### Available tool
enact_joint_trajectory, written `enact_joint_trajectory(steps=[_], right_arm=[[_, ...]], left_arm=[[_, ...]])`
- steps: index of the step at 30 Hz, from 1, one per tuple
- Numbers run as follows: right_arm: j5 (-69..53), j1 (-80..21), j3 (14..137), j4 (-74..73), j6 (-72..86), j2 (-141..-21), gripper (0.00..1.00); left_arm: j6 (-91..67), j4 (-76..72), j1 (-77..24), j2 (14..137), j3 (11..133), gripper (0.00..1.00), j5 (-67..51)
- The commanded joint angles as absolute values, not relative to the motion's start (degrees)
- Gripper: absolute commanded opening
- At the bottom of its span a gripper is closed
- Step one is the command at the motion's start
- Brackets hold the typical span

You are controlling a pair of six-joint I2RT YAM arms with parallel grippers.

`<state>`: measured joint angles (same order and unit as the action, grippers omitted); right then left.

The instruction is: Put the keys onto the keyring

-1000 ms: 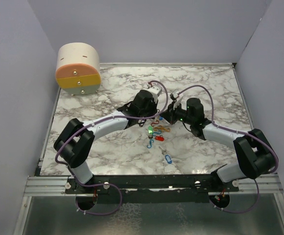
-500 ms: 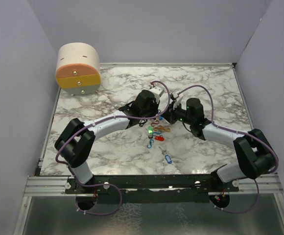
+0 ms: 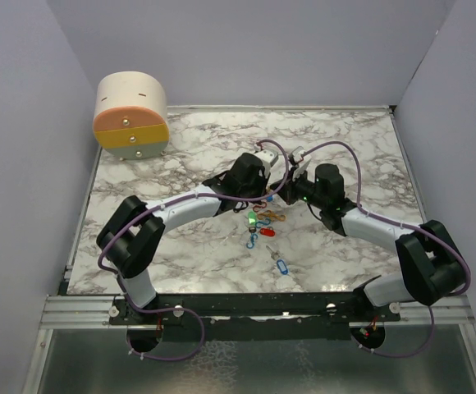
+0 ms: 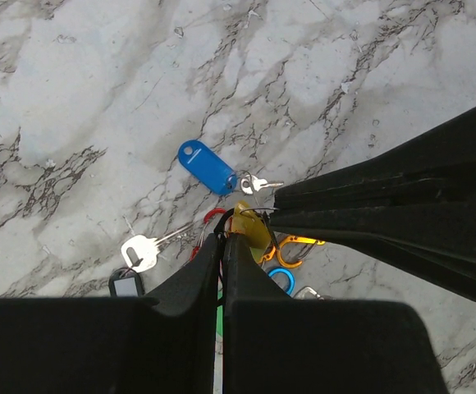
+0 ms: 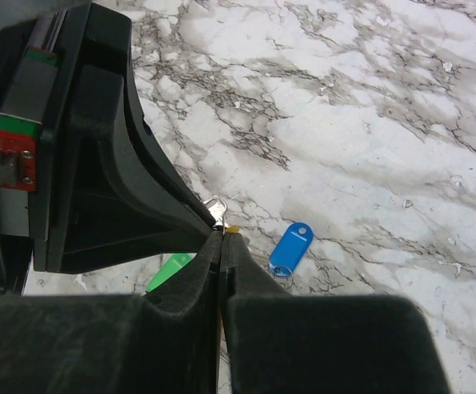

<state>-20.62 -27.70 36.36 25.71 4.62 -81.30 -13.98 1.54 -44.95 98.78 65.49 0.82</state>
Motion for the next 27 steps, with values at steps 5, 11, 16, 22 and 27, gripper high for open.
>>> enact_joint_trajectory(steps=[5, 11, 16, 22, 27], right_arm=[[-20.92, -28.04, 35.68, 27.21, 3.63, -79.82, 0.01], [-23.11, -28.04, 35.85, 25.74, 2.78, -79.25, 0.01], [-24.24, -28.04, 35.43, 25.35, 2.73, -78.20, 0.01], [-24.91, -28.12, 34.00, 26.66, 2.99, -75.65, 0.01], [-25.03, -28.19, 33.34, 26.63, 3.03, -73.64, 0.01]], left_arm=[[-14.35, 0.68, -45.35, 95.67, 65.68, 0.00, 3.22], [-15.34, -1.30, -45.35, 92.94, 63.71, 0.00, 5.99], [-15.64, -2.28, -45.35, 91.43, 62.59, 0.00, 7.19], [-15.56, -1.87, -45.35, 92.50, 62.88, 0.00, 8.51], [-15.46, -1.70, -45.35, 94.31, 63.60, 0.00, 9.31]])
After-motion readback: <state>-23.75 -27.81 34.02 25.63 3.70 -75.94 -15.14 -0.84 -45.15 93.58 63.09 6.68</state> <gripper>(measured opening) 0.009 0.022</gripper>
